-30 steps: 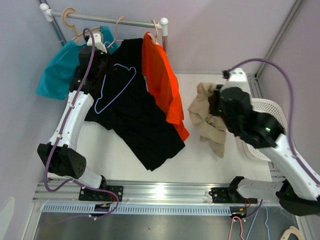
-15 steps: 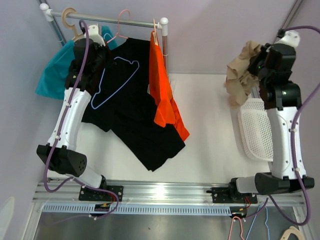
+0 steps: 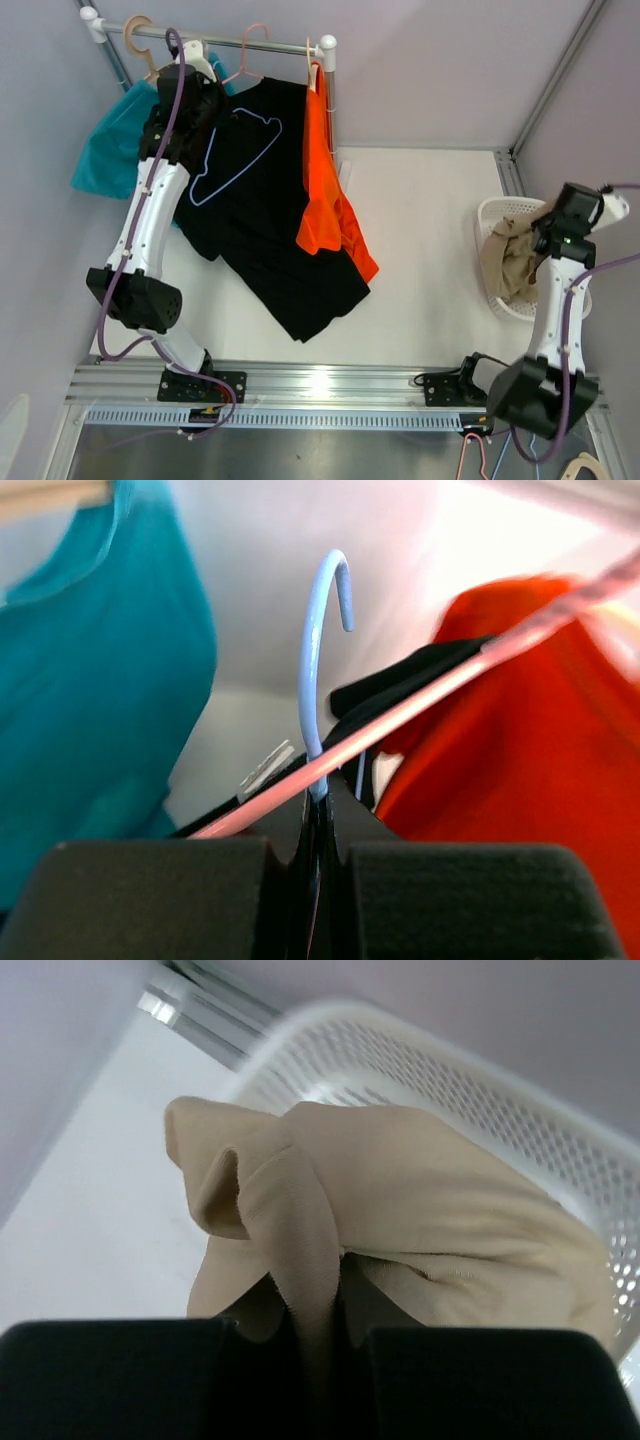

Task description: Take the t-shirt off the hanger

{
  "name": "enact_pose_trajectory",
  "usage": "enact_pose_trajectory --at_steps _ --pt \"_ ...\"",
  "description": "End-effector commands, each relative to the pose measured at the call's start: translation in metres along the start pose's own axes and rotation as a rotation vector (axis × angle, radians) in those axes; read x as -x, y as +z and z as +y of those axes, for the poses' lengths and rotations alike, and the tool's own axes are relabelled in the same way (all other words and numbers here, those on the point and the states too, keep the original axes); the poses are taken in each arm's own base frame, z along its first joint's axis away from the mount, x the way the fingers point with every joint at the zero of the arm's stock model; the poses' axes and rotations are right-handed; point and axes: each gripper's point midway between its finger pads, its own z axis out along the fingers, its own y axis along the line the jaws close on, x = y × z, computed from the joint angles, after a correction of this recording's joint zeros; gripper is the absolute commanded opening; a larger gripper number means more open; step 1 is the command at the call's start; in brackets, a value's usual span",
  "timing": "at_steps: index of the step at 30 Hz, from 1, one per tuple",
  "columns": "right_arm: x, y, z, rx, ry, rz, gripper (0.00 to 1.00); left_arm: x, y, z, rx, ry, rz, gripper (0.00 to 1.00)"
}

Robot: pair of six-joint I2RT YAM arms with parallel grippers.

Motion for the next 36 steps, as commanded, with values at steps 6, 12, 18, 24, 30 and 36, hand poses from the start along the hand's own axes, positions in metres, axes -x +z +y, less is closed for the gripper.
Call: enact_pose_trajectory --at_steps 6,12,18,24,30,36 --pt "-0.01 0.063 -0.034 -0.026 0.273 0.072 0.0 -0.015 0.007 0.028 0.114 -0.029 -0.042 0.01" --pt "-0.013 0.071 -0.037 -0.021 0.274 0.093 0.02 -0.026 0.001 0.064 0.164 -0.123 -0.02 0.01" --pt "-0.011 0.068 -0.027 0.036 0.276 0.089 0.04 -0.019 -0.013 0.076 0.181 -0.13 -0.05 0.01" --pt "-0.002 0.058 -0.021 0.062 0.27 0.054 0.05 -0.017 -0.028 0.044 0.03 -0.131 -0.049 0.01" --pt "0.0 0.057 -0.016 0.057 0.247 0.069 0.99 -0.021 -0.055 0.042 0.064 -0.125 -0.053 0.01" --pt "0.0 0.049 0.005 0.112 0.219 0.05 0.99 0.019 -0.108 0.008 0.019 0.029 -0.247 0.01"
